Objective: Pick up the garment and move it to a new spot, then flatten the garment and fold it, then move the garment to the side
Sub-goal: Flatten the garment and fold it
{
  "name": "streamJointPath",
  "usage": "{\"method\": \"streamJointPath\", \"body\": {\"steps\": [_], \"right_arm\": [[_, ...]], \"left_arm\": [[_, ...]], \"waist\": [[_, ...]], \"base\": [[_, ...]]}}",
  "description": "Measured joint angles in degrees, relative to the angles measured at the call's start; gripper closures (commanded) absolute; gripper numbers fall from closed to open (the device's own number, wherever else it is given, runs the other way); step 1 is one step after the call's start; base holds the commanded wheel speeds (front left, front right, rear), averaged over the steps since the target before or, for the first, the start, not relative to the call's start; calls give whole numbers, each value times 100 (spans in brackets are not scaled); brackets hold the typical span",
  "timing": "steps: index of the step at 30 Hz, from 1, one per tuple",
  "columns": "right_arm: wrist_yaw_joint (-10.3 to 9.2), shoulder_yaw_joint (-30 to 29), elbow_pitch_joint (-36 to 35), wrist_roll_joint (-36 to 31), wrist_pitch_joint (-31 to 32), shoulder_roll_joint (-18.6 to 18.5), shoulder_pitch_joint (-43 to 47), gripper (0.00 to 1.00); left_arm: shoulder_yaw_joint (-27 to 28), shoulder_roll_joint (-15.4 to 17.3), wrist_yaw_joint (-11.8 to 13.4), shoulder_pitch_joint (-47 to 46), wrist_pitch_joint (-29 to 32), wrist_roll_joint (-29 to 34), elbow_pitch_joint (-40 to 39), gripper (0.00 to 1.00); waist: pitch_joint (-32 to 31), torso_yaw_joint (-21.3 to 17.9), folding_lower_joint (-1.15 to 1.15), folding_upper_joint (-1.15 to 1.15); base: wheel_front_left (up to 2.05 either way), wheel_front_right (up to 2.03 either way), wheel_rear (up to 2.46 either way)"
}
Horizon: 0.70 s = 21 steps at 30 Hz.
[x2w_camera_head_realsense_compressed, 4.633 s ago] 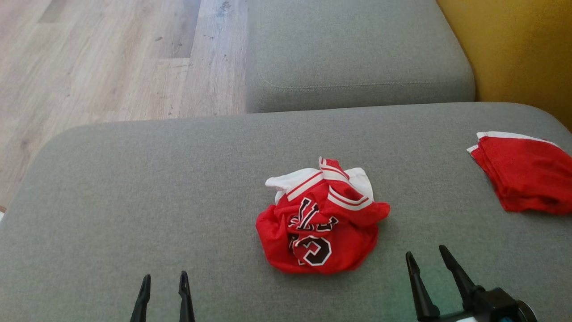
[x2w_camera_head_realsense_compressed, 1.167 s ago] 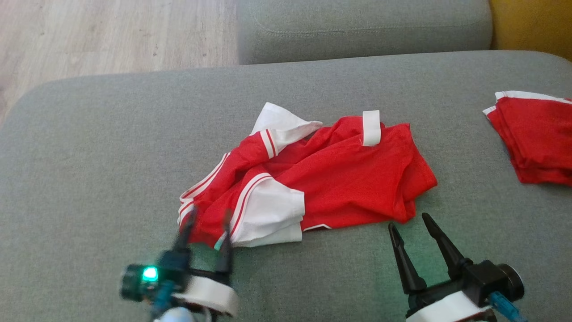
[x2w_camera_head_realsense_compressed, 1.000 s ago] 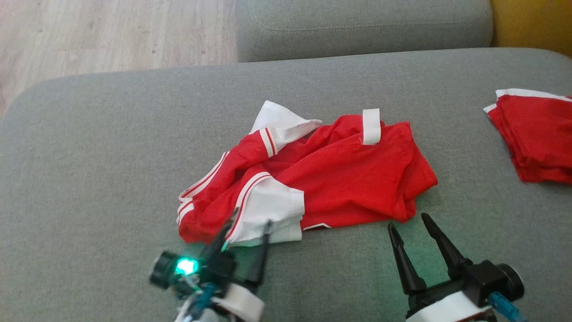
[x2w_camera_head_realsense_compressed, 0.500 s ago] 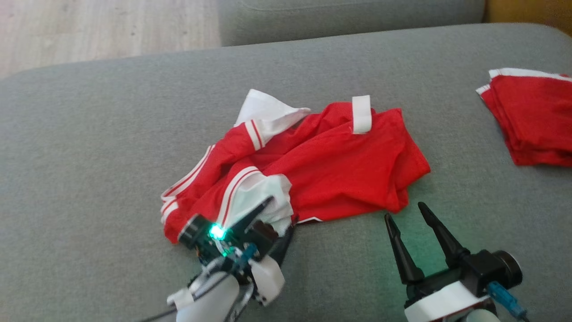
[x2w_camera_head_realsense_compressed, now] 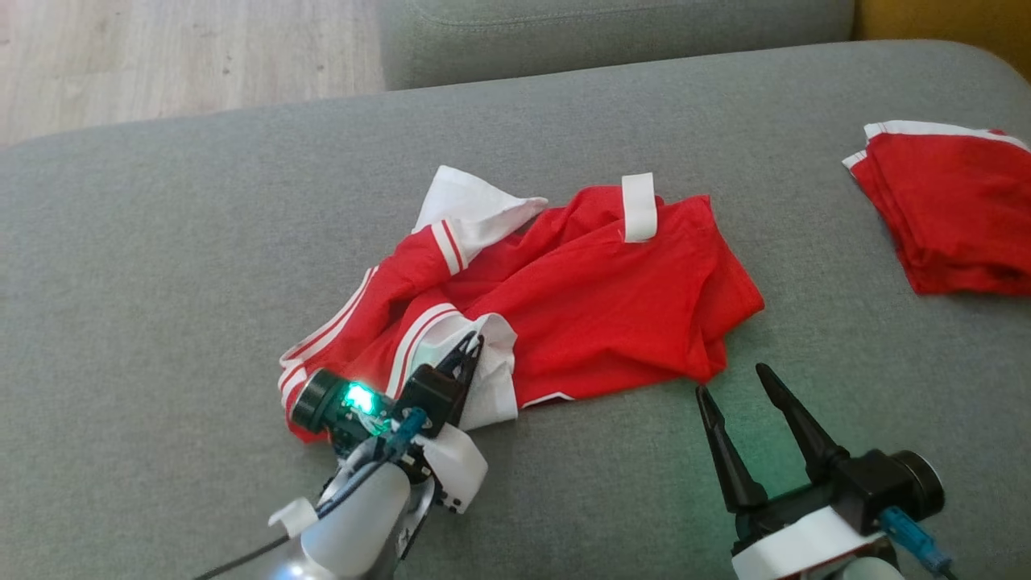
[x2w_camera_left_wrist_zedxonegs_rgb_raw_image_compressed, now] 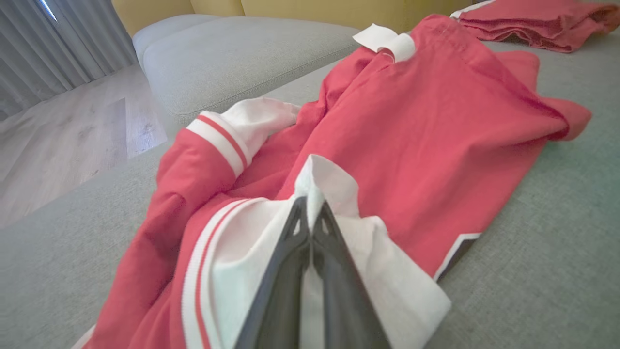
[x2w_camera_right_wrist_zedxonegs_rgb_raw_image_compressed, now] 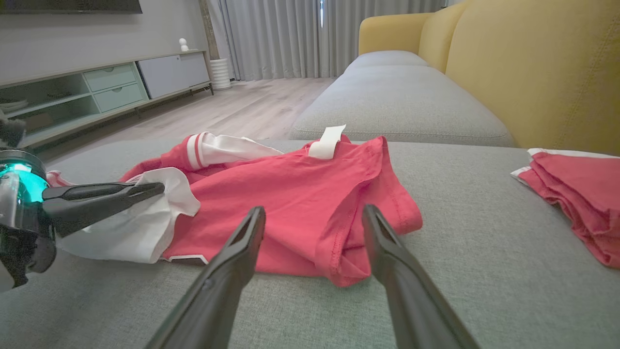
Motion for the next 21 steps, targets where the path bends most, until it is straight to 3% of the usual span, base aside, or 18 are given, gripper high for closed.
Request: {"method": "streamJointPath", "body": {"steps": [11,12,13,14,21], "right_arm": [[0,49,0,-1,0,-70,19,0],[0,62,0,-1,0,-83,18,0],[0,69,0,-1,0,-93,18,0],[0,82,1,-1,0,-101,16,0],[0,88,7,-1,0,-108,6,0]], "left_arm": [[207,7,64,-747,-238,-255,70,100],[205,-1,21,-855,-233,-270,134,85],[196,-9,0,-928,-181,-272,240,8],[179,-10,7,-965,-153,-271,356,0],[-109,-16,365,-937,-188,-170,525,0]], "waist": [[-86,154,0,0],[-77,154,0,0],[-69,149,0,0],[-60,139,0,0],[9,89,0,0]], "base": [[0,0,0],[0,0,0],[0,0,0],[0,0,0],[0,0,0]]}}
